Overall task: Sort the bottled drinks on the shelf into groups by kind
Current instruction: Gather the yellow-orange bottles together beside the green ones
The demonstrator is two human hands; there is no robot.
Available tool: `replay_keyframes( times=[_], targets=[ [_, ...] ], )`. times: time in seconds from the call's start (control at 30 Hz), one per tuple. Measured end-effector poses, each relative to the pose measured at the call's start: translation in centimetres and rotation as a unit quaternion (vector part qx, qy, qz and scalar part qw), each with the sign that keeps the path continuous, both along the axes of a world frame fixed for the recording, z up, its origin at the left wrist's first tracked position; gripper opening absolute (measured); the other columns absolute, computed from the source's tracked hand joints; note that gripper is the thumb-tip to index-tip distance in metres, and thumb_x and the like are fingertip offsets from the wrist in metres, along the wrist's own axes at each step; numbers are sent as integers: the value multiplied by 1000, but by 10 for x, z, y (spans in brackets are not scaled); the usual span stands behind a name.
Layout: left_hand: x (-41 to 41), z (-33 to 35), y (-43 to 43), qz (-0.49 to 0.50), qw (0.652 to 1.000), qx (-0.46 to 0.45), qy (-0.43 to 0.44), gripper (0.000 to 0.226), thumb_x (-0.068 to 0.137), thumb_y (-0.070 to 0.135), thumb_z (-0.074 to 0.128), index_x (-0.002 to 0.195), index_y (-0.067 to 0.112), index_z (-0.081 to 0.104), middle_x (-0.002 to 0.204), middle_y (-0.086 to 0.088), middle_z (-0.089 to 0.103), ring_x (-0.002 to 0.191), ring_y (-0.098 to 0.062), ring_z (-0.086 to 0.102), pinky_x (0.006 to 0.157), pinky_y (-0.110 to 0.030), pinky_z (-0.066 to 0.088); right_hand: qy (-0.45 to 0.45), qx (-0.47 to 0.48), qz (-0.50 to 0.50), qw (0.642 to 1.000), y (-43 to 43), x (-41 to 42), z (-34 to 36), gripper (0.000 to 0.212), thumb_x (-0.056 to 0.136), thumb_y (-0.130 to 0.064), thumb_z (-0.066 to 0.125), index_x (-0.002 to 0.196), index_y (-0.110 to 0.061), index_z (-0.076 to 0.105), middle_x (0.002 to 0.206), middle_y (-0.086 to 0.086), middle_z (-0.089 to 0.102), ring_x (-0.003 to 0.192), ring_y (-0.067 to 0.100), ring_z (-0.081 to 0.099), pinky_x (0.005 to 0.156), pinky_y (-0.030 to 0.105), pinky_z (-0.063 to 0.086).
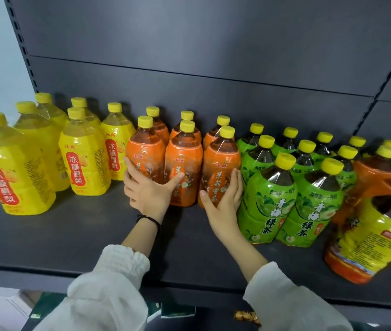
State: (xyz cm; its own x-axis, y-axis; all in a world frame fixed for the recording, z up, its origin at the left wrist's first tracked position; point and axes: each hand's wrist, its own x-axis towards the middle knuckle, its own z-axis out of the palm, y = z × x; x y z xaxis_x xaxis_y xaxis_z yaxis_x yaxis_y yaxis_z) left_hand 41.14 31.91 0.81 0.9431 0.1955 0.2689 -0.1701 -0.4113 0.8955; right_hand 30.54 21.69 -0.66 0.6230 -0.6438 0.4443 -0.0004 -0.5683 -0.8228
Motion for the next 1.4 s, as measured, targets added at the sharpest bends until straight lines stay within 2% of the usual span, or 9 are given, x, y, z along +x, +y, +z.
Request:
replay_keyframes(
  times=[0.23,0.57,0.67,0.77,0.97,1.1,1.2,1.3,1.4],
  targets=[
    [23,-25,38,-74,996,-45,-12,107,62,44,85,147,12,27,143,-15,40,135,-33,35,109,-51,32,-38,1,-59,998,8,-3,-6,75,88,-21,66,150,-20,23,157,-1,17,142,6,17,115,26,23],
    [35,-25,45,-94,995,-18,24,92,67,37,84,138,10,33,137,-18,46,127,-35,45,102,-53,42,34,-27,-17,999,9,-20,-11,62,91,-24,63,146,-17,36,150,-4,22,136,5,25,111,21,28],
    [18,-26,49,-101,993,-54,15,81,74,34,80,139,12,36,135,-16,49,125,-31,48,102,-50,43,30,37,18,999,3,-40,-3,40,90,-14,62,129,-17,56,127,-7,50,112,5,54,96,25,48],
    [-27,-18,53,-118,991,-60,-6,53,82,26,74,125,7,51,122,-13,59,104,-24,59,89,-33,45,23,93,54,994,-1,-72,2,23,90,-12,62,113,-17,64,94,-10,65,83,3,62,77,20,51],
    [-145,-7,27,-290,956,-49,-21,6,84,24,69,87,20,66,84,8,70,84,-4,63,75,-18,46,-46,95,18,994,-34,-173,13,13,91,-15,63,98,-26,65,84,-12,66,82,-2,63,70,13,48],
    [-225,-2,-39,-398,914,-82,-19,12,84,23,69,95,22,66,87,12,70,88,0,64,75,-8,45,-134,7,-101,986,-80,-248,16,23,88,-17,67,99,-34,58,95,-9,61,86,7,61,72,15,48],
    [-270,0,-101,-449,889,-90,-5,34,84,32,68,116,28,59,114,17,63,107,5,57,88,-10,44,-117,-34,-176,977,-132,-279,21,40,81,-22,75,114,-25,52,110,-5,47,102,15,54,85,19,46],
    [-295,-1,-151,-457,885,-91,0,67,79,48,68,138,30,43,134,22,47,123,8,43,102,-18,38,-39,23,-102,994,-180,-286,26,71,75,-34,80,134,-20,42,122,-2,44,115,18,49,98,35,45],
    [-309,-2,-180,-440,891,-117,5,77,76,45,75,141,25,39,139,12,48,126,0,46,98,-19,44,-3,57,3,998,-200,-286,31,77,64,-54,77,129,-34,41,125,-2,49,109,14,54,92,40,51]
  ],
)
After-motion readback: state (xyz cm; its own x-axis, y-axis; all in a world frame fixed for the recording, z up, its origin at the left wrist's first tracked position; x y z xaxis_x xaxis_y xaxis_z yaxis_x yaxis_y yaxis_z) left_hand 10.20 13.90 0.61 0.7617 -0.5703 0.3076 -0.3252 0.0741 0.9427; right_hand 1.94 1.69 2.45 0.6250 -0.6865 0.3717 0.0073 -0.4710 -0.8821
